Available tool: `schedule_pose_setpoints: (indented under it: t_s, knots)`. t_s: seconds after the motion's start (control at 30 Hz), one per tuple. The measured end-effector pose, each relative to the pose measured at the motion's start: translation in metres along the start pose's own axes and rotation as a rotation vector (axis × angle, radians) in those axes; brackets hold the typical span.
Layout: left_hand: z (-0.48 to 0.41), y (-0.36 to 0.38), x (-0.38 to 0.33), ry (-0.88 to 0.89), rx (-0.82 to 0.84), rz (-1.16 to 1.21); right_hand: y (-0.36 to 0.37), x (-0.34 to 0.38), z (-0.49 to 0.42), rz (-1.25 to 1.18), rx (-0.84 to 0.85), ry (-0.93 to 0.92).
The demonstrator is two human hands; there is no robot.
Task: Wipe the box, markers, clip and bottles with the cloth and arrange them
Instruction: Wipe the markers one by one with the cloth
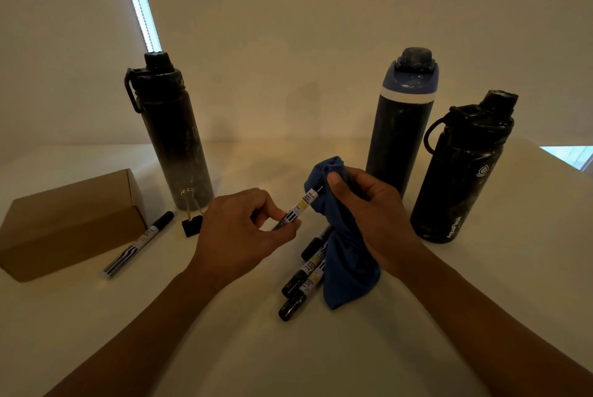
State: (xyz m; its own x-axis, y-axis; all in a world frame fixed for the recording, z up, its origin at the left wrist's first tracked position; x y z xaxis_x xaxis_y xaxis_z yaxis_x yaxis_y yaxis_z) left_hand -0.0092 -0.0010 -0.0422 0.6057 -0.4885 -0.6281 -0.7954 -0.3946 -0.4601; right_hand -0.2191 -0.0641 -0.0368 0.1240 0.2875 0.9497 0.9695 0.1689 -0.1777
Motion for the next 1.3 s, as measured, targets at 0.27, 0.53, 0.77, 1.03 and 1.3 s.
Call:
schedule_pose_setpoints:
  t_s: [0.27, 0.53, 0.77, 1.03, 1.3]
  knots:
    - [0.001, 0.001, -0.009, -0.273, 0.161, 0.301, -0.003, 0.000, 0.000, 0.080, -0.052, -0.091]
    - [-0.001, -0.003, -0.011, -0.349, 0.259, 0.322, -0.001, 0.001, 0.001, 0.080, 0.040, -0.128]
    - [-0.002, -0.001, -0.014, -0.342, 0.230, 0.328, -0.005, 0.003, 0.001, 0.100, -0.037, -0.116]
    - [0.001, 0.000, -0.007, -0.250, 0.113, 0.193, 0.000, 0.005, 0.001, 0.095, -0.106, -0.078]
    - [0.001, 0.001, -0.001, -0.225, 0.024, 0.119, 0.009, 0.005, 0.005, 0.088, 0.036, -0.012]
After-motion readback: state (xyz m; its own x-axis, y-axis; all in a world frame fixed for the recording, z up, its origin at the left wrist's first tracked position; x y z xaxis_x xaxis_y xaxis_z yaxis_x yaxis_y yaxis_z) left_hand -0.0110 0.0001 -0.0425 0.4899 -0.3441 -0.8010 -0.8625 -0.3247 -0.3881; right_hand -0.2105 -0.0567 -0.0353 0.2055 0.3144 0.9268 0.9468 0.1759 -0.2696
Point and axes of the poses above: each hand's wrist, its own z-axis away from the middle knuckle, its own y-axis out of the palm, x = y × z, the point moved 1 cm from there along -z, towards the middle knuckle, and after that the axes turned 12 degrees about z, right-handed, at the moved point
